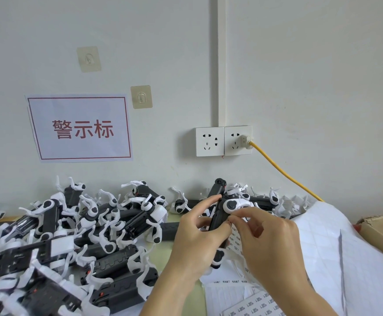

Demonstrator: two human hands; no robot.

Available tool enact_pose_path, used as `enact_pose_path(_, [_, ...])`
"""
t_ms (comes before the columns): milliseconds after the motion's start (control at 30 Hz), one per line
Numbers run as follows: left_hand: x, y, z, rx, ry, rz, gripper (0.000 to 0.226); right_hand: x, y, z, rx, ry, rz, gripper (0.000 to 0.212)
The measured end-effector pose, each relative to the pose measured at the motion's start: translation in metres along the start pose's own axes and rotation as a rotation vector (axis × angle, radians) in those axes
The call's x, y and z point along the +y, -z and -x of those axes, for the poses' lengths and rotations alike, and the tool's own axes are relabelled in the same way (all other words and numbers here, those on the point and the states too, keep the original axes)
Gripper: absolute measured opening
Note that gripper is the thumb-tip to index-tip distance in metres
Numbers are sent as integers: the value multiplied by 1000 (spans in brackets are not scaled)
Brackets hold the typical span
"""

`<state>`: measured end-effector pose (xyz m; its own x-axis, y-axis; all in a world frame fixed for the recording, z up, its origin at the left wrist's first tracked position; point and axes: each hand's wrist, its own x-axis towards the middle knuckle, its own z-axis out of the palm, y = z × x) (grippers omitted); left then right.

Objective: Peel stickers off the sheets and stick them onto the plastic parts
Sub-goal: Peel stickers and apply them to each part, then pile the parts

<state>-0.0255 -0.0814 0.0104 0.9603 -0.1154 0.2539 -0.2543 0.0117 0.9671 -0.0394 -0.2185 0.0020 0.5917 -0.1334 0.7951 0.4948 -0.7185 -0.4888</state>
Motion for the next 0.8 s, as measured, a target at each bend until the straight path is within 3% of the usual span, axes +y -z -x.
enact_pose_path(167, [-1,0,0,10,18,11,49,-2,2,0,16,190,150,9])
enact_pose_path(500, [-7,3,-6,42,126,115,45,2,4,-1,-5,234,231,15])
enact_pose_path(800, [-5,5,-6,60,142,121,40,7,11,-3,-80,271,130,7])
